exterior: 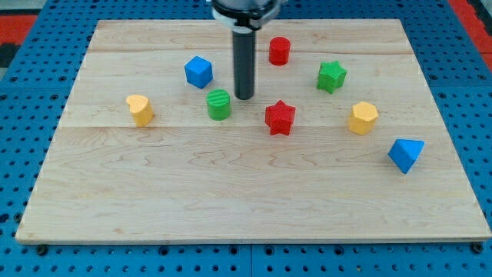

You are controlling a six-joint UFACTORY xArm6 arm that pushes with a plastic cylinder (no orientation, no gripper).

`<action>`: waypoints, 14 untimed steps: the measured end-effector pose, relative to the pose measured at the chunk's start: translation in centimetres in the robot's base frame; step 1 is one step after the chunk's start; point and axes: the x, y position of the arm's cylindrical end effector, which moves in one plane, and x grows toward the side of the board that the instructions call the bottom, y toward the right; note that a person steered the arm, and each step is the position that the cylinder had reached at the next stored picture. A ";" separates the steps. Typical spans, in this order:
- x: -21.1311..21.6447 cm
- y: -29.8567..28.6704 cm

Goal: Move the green circle diagonally to the red circle

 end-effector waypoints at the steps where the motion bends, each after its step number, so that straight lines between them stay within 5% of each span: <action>1: 2.3 -5.6; 3: -0.4 -0.2; 5: 2.4 8.4; 6: 3.3 6.9; 8: 3.6 -6.1; 11: 2.7 -12.4; 14: 8.8 -8.6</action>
